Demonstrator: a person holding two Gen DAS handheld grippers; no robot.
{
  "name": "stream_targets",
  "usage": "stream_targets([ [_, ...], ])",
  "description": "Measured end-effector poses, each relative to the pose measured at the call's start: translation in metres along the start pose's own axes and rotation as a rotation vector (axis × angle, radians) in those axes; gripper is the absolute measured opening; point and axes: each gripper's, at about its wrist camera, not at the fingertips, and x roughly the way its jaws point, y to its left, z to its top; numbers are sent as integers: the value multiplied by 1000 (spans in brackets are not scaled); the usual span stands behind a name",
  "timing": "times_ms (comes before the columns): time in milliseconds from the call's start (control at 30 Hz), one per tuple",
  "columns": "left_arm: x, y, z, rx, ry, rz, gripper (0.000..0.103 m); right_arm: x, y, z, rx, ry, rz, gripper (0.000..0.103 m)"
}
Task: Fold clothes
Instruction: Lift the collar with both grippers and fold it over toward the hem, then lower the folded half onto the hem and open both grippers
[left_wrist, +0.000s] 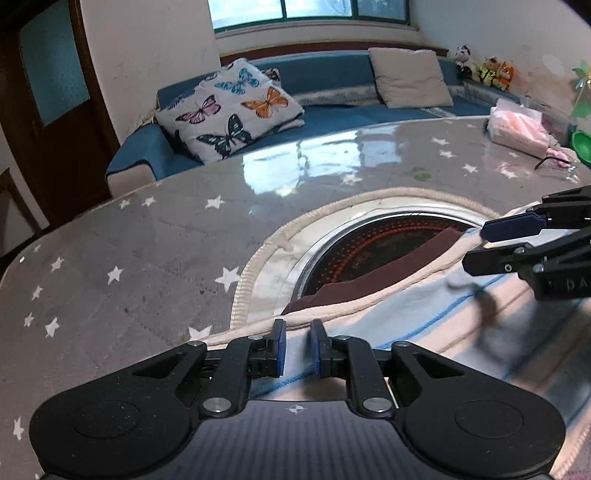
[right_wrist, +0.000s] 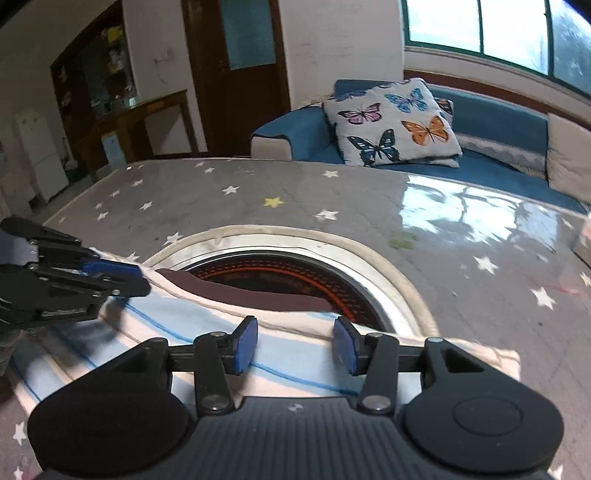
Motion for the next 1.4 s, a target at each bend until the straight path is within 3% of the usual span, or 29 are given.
stream_targets([
  [367, 2, 7, 0, -35, -5, -14, 28, 21, 17, 4, -18, 40, -42, 52],
  [733, 3, 14, 4, 14, 27, -37, 37, 11, 88, -17, -243, 21, 68, 52],
  [1267, 6, 23, 8, 36, 43, -83, 38, -12, 175, -45, -401, -36, 294, 52],
  [1400, 6, 23, 8, 31, 41, -82, 38, -10, 195, -54, -469, -33, 318, 52],
])
